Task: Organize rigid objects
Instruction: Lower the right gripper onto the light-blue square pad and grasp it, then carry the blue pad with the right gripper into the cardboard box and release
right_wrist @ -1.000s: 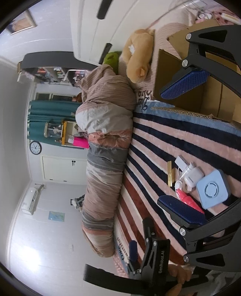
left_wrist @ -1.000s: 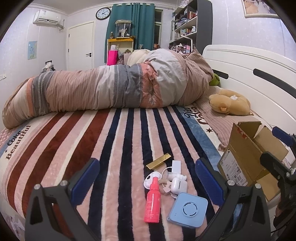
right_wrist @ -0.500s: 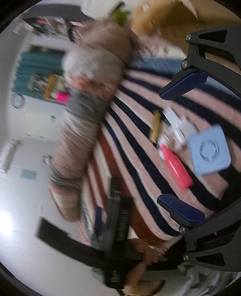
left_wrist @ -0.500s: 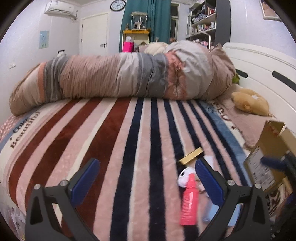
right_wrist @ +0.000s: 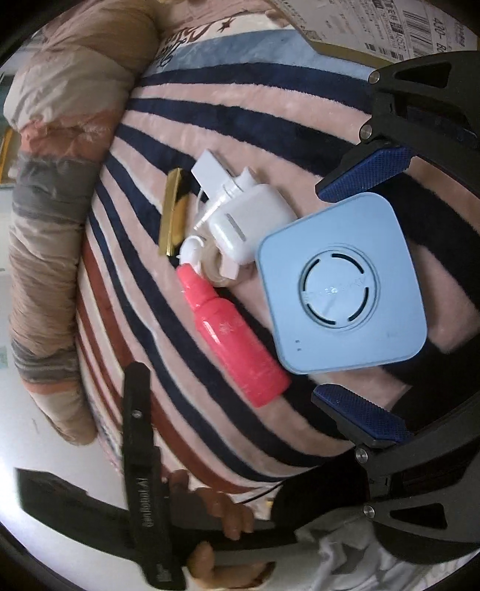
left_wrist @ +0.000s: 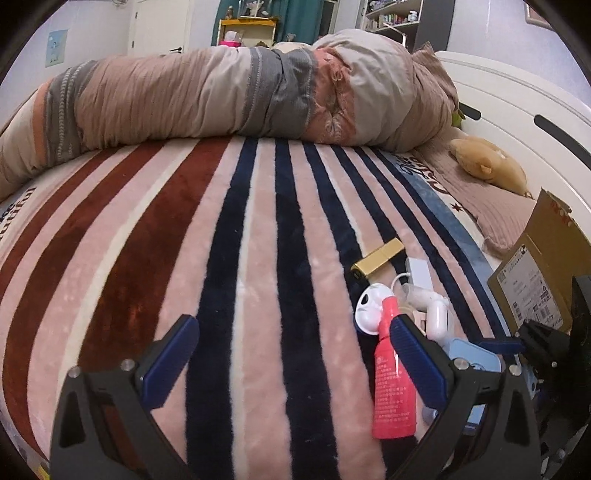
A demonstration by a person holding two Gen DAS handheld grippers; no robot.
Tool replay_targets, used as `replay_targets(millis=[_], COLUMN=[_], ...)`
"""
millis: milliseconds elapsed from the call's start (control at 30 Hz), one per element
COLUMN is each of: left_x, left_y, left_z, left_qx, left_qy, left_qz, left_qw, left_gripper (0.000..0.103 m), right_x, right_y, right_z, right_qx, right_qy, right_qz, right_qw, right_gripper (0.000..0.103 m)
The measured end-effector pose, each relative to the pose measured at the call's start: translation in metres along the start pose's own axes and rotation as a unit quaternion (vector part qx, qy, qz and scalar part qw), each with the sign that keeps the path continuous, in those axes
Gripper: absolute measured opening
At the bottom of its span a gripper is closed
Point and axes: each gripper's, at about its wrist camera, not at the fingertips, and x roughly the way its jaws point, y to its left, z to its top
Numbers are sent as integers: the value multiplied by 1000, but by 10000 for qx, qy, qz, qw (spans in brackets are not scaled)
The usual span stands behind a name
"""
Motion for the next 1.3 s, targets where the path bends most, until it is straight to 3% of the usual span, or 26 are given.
replay_targets(millis=[167, 267, 367, 567, 733, 900, 967, 1100, 1167, 1233, 1300], left_x=[1, -2, -3, -5, -13, -30, -35, -48, -53, -58, -64], left_y=[-2, -7, -11, -17, -22, -37, -44, -59, -69, -81, -94], left_z=[-3, -4, -6, -6, -3, 13, 19, 36, 43, 52, 59], left_qx=[14, 151, 206, 289, 368, 397, 430, 425, 473, 495, 608], left_qy=[107, 49, 35, 20, -33, -166, -182, -134, -43, 6, 3], left_qz=[-242, -288, -460, -702, -1255, -2446, -2736, -3467, -3689, -3773, -3842], left_qw=[9996, 9995, 9987, 9971, 9914, 9687, 9607, 9369, 9283, 9248, 9212], left_gripper=[102, 102, 102, 102, 102, 99, 90, 76, 63, 59, 48], right_x=[-1, -5, -2, 2, -16, -59, -76, -99, -110, -120, -128], right_y=[-6, -7, -15, -17, 5, 23, 29, 36, 35, 32, 25], right_z=[1, 1, 2, 10, 16, 31, 38, 47, 48, 47, 45], right_qx=[66, 218, 421, 493, 2, -131, -213, -390, -438, -470, -430], right_qy=[-22, -160, -136, 50, -278, -1107, -1453, -1902, -2115, -2331, -2493], right_qz=[-249, -606, -426, -456, -847, -791, -752, -815, -894, -986, -1060], right_qw=[9997, 9978, 9981, 9977, 9960, 9906, 9863, 9776, 9723, 9663, 9616], right_gripper=[98, 97, 80, 79, 79, 79, 79, 79, 79, 79, 79])
